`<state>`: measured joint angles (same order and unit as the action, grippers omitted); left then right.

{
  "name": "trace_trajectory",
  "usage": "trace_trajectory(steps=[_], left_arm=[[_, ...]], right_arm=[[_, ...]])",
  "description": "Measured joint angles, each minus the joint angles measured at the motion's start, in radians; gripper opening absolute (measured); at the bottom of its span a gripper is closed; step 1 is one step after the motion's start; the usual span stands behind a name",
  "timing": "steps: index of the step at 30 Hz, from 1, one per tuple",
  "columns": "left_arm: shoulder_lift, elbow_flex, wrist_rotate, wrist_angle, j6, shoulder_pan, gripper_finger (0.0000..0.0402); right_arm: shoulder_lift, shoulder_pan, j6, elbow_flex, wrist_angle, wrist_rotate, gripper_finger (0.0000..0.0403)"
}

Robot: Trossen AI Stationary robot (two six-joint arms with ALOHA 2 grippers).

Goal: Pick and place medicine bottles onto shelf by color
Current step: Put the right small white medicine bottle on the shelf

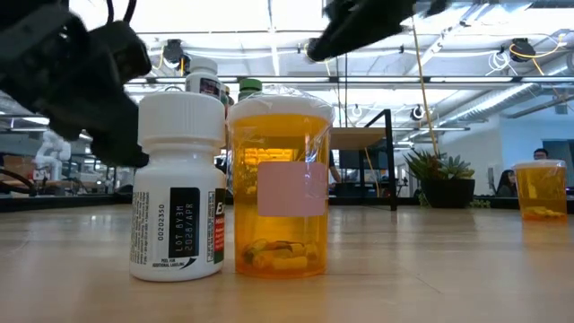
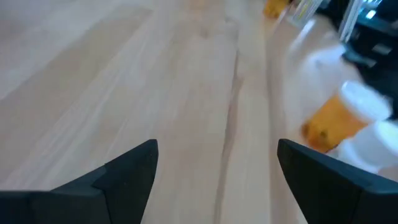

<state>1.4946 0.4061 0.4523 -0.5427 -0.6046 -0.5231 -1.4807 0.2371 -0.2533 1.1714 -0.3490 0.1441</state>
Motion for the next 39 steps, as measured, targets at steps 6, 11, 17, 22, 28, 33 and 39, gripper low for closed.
trace_trajectory(steps=[6,11,17,22,28,33,39], left_arm=[[0.045,0.012,0.066,-0.215,0.120,-0.011,0.0333],[0.123,0.111,0.079,-0.296,0.281,0.014,0.0333],[0.304,0.341,-0.009,-0.288,0.414,0.049,0.0333],[0.416,0.506,-0.064,-0.193,0.445,0.057,0.0333],[0.481,0.649,-0.079,-0.143,0.519,0.067,0.0333],[0.520,0.746,-0.122,-0.068,0.590,0.088,0.0333],[0.530,0.778,-0.110,0.024,0.564,0.115,0.0333]], right_arm=[[0.092,0.162,0.326,0.000,-0.305,0.043,0.0270],[0.099,0.321,0.607,0.000,-0.496,0.045,0.0285],[0.090,0.503,0.893,0.000,-0.606,0.030,0.0283],[0.089,0.613,1.110,0.000,-0.690,-0.058,0.0282],[0.089,0.727,1.297,0.000,-0.732,-0.123,0.0282],[0.089,0.806,1.432,0.000,-0.725,-0.099,0.0281],[0.056,0.862,1.521,0.000,-0.703,-0.033,0.0281]])
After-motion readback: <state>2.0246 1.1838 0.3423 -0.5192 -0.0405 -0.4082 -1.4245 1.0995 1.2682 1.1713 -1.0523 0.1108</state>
